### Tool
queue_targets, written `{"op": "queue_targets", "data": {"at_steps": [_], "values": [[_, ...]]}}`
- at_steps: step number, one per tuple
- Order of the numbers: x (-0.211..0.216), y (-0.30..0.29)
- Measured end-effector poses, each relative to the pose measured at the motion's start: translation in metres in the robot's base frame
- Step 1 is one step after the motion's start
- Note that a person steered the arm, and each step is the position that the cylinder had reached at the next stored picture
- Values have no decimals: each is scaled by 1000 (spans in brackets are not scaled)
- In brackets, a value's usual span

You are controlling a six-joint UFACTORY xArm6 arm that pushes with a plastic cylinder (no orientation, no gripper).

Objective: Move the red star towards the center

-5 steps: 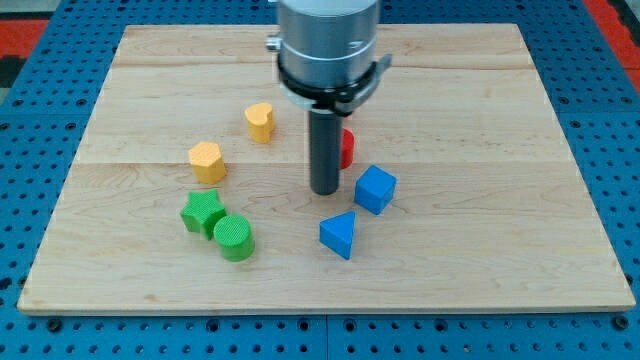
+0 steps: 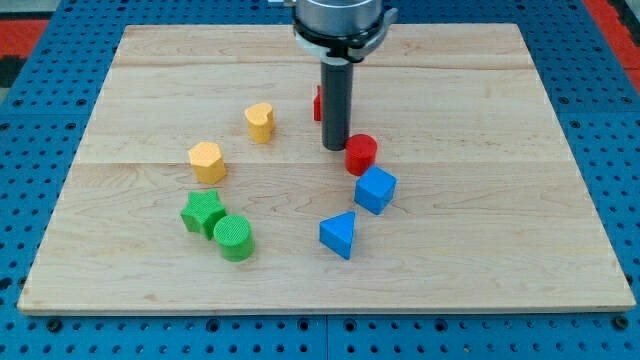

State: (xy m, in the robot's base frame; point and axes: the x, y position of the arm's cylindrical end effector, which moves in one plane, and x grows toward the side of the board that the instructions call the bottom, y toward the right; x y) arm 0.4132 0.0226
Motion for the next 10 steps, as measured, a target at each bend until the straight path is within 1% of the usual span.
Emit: {"op": "queue_targets", "data": {"at_steps": [1, 2, 3, 4, 6, 7, 8, 10], "values": [[-24, 0], [-52, 27], [-87, 39], [-111, 30], [-103, 23], [-93, 2], [-97, -19], [-94, -22]]}}
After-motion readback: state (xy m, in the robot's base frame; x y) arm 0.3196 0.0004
